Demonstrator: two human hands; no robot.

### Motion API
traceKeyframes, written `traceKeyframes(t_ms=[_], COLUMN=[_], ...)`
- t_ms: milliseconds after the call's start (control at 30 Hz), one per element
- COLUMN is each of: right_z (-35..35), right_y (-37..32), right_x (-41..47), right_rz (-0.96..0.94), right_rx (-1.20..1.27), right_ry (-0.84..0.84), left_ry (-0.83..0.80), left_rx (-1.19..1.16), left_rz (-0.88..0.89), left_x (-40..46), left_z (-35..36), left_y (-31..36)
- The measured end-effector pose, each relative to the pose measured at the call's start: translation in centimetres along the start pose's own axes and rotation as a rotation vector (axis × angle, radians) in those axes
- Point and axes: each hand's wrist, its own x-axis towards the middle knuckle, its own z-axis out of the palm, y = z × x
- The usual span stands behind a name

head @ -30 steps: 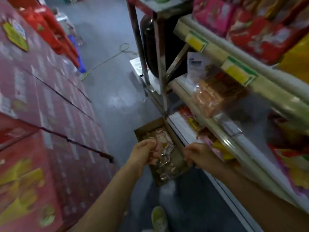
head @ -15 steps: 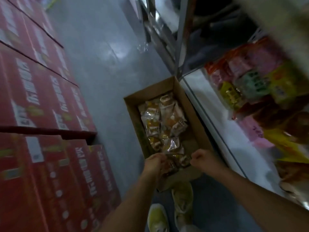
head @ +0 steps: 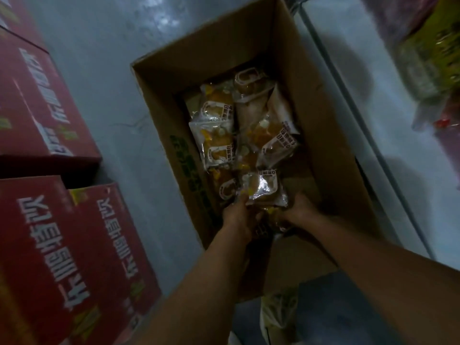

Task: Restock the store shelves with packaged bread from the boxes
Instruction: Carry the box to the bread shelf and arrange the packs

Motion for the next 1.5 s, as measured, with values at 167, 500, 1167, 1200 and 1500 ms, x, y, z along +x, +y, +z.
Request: traceKeyframes(t_ms=[167, 500, 1167, 1200, 1500], right_z=[0.8, -1.8, -10.7, -11.2, -13.5], right_y=[0.9, -0.9, -4.5, -5.1, -8.2], right_x=[2.1, -2.2, -33.2, -35.2, -53.3], right_rz=[0.08, 0.001, -0.385, -0.417, -0.542], right_rx=[0.035, 0.433, 1.184, 1.206, 1.417], right_ry=[0.008, 0.015, -0.078, -0.076, 0.146], left_ry=[0.084, -0.064, -0.185, -0.208, -0.554], left_rx=[-0.033, 0.039, 0.257, 0.29, 0.094], left_rz=[-0.032, 0.136, 0.845, 0.872, 0.81], left_x=[1.6, -3.9, -31.3, -33.2, -50.7], left_z=[1.0, 1.6, -8.4, -8.8, -11.1], left_y=[0.3, 1.7, 8.5, 8.0, 5.0])
